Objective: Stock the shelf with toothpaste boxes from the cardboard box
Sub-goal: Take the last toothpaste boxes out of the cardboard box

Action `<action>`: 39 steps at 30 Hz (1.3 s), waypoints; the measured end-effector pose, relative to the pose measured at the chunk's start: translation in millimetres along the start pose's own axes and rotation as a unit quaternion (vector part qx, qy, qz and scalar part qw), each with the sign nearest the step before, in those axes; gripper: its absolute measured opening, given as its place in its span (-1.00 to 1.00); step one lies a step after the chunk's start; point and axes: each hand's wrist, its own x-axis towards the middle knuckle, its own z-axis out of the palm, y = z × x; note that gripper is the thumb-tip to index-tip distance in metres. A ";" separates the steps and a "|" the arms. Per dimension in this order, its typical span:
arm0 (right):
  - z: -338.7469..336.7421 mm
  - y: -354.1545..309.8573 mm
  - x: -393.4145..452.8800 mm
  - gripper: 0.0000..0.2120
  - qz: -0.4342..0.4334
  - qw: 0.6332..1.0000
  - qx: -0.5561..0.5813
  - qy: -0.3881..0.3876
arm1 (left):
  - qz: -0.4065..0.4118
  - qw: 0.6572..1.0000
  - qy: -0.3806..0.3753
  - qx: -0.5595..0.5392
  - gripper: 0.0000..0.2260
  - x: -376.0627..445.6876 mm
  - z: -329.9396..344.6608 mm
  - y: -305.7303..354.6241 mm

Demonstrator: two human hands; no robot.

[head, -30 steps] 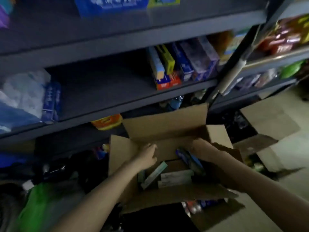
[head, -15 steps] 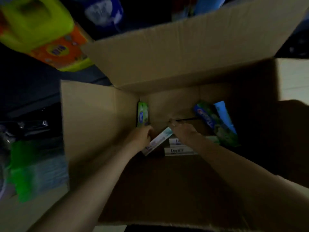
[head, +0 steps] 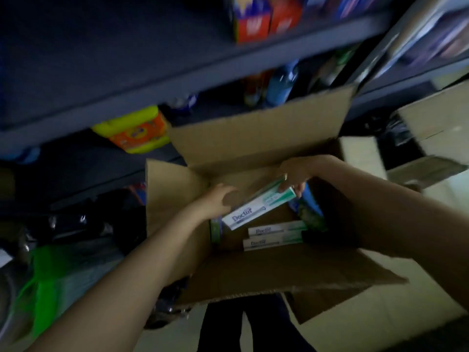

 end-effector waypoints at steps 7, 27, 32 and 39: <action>-63.9 -27.6 -229.1 -0.64 -0.090 0.987 0.117 0.058 | 0.103 0.992 -0.065 0.019 -0.54 -123.0 -115.6 102.2; -194.4 -106.4 -445.0 -0.50 -0.094 0.761 -0.269 0.583 | 0.341 0.783 0.501 0.137 -0.78 -256.1 -274.0 315.5; -247.3 -100.7 -432.2 -0.51 -0.006 0.744 -0.331 0.580 | 0.320 0.734 0.561 0.212 -0.79 -240.2 -286.0 302.7; -282.2 -90.2 -385.5 -0.54 -0.010 0.760 -0.324 0.564 | 0.320 0.753 0.523 0.239 -0.77 -203.8 -279.3 279.7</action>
